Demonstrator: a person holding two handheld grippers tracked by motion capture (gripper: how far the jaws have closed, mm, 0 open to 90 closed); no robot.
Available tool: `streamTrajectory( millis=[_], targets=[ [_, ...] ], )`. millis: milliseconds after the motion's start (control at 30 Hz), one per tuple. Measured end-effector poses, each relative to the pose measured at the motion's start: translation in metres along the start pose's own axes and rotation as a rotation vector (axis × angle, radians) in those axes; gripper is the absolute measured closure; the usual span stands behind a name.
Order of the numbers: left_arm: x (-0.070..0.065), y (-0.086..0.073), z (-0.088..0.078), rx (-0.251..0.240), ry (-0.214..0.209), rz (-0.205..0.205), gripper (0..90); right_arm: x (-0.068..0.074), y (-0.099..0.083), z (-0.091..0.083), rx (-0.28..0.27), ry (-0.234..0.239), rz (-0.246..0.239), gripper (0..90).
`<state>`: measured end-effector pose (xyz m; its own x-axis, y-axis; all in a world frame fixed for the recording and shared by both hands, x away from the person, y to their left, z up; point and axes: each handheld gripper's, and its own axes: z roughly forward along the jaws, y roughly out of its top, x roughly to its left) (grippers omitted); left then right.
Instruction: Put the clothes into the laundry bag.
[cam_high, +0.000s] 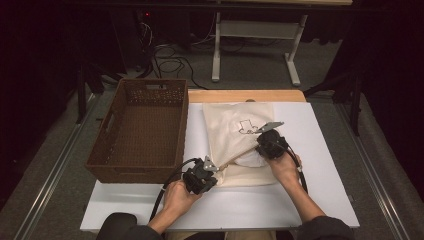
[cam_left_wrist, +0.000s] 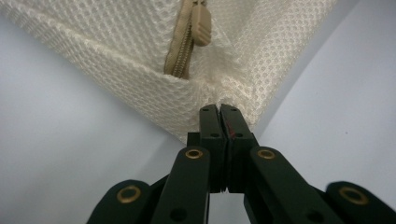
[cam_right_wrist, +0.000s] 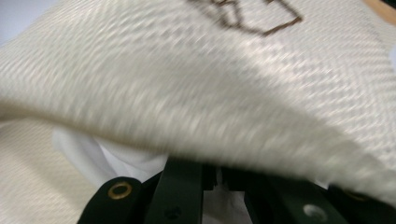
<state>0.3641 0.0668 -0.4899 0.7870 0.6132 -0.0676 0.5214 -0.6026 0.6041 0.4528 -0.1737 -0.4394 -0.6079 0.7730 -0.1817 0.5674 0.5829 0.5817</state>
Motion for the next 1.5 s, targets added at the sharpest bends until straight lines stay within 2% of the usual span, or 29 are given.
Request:
streamTrajectory(
  millis=[67,133,200,300,467,567,633,733,867,967,1000,1033,1100,1167,1200,1267,1367,1500],
  targets=[
    [0.0,0.0,0.001,0.003,-0.001,0.0,88.7,-0.003,0.003,0.007,0.011,-0.022,0.002,87.2],
    [0.001,-0.001,0.002,0.003,-0.007,-0.003,88.4,-0.001,0.002,0.012,0.019,-0.006,0.009,85.8],
    [0.004,-0.003,0.003,-0.001,-0.024,-0.016,87.3,0.003,-0.001,0.01,0.019,-0.004,-0.011,80.4],
    [0.006,-0.003,0.002,-0.019,-0.04,-0.036,86.5,0.009,-0.009,-0.003,0.005,0.03,-0.027,71.9],
    [0.005,-0.003,0.004,-0.017,-0.036,-0.035,85.4,0.015,-0.022,-0.029,-0.022,0.072,-0.046,60.2],
    [0.005,-0.004,0.005,-0.014,-0.022,-0.033,84.0,0.019,-0.03,-0.043,-0.031,0.081,-0.065,56.1],
    [0.005,-0.004,0.006,-0.006,-0.021,-0.032,84.1,0.023,-0.034,-0.047,-0.03,0.098,-0.074,55.4],
    [0.004,-0.004,0.006,-0.007,-0.018,-0.032,84.2,0.03,-0.041,-0.041,0.017,0.079,-0.098,53.6],
    [0.004,-0.004,0.005,-0.008,-0.02,-0.032,84.2,0.031,-0.044,-0.022,0.065,0.08,-0.088,49.3],
    [0.005,-0.004,0.006,-0.006,-0.021,-0.035,84.1,0.034,-0.043,-0.009,0.1,0.058,-0.111,47.6],
    [0.005,-0.004,0.006,-0.005,-0.021,-0.034,84.1,0.035,-0.042,-0.006,0.101,0.057,-0.108,48.1],
    [0.005,-0.004,0.006,-0.005,-0.021,-0.034,84.2,0.036,-0.041,-0.004,0.107,0.052,-0.116,52.2],
    [0.005,-0.003,0.005,-0.006,-0.022,-0.036,84.6,0.038,-0.04,0.0,0.106,0.022,-0.155,67.6],
    [0.005,-0.003,0.004,-0.003,-0.022,-0.031,85.1,0.034,-0.038,-0.001,0.077,0.025,-0.14,80.6],
    [0.005,-0.003,0.004,-0.002,-0.022,-0.029,85.5,0.031,-0.036,-0.003,0.068,0.037,-0.125,83.0],
    [0.004,-0.002,0.004,0.001,-0.023,-0.026,86.2,0.026,-0.033,-0.007,0.034,0.043,-0.1,84.2],
    [0.003,-0.002,0.004,0.009,-0.017,-0.015,87.4,0.022,-0.028,-0.01,-0.004,0.021,-0.077,84.5],
    [0.003,-0.002,0.004,0.026,-0.012,-0.007,88.8,0.017,-0.017,-0.005,-0.017,-0.028,-0.064,84.7]
  ],
)
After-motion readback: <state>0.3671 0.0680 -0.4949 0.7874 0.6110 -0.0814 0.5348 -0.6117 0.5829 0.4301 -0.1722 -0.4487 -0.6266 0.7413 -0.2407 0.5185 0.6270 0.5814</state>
